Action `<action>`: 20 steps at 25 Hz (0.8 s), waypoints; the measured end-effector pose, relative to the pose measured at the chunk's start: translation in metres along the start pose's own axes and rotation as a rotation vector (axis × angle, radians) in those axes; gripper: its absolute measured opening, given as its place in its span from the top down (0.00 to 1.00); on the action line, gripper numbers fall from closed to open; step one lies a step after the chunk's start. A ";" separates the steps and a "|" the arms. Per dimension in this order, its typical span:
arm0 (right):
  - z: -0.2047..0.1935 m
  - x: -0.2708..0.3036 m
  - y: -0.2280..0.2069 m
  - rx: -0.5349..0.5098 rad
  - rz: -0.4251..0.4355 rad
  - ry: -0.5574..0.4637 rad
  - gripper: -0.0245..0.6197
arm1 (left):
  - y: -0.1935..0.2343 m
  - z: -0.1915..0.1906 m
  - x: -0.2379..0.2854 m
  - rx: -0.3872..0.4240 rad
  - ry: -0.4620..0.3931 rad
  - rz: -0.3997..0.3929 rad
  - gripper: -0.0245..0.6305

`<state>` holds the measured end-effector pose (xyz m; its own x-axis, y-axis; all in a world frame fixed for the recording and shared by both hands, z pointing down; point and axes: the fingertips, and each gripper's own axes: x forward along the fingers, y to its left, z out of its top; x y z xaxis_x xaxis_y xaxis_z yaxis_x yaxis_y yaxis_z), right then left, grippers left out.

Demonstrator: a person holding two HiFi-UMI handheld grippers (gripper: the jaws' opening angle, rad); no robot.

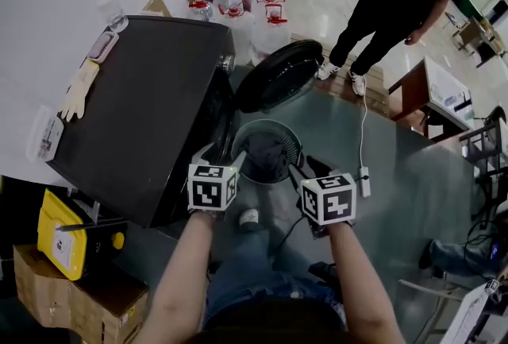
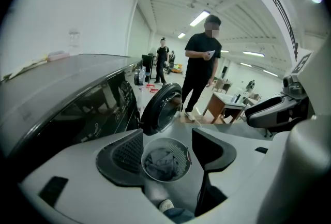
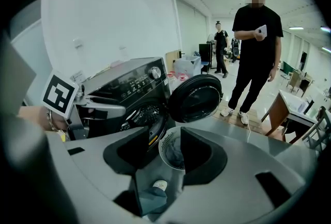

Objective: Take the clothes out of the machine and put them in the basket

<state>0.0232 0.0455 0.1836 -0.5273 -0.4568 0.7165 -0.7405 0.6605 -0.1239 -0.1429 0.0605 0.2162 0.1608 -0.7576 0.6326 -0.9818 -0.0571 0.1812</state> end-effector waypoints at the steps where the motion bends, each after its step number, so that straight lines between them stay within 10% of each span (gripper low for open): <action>1: 0.001 -0.005 0.001 -0.002 0.011 -0.013 0.66 | -0.002 0.001 -0.003 -0.003 -0.009 0.012 0.54; 20: -0.070 -0.132 -0.038 -0.071 0.068 -0.160 0.70 | -0.117 -0.027 -0.106 0.047 -0.182 0.167 0.54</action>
<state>0.1504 0.1227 0.1416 -0.6390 -0.4950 0.5888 -0.6724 0.7312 -0.1151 -0.0422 0.1653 0.1481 -0.0207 -0.8633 0.5043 -0.9975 0.0518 0.0478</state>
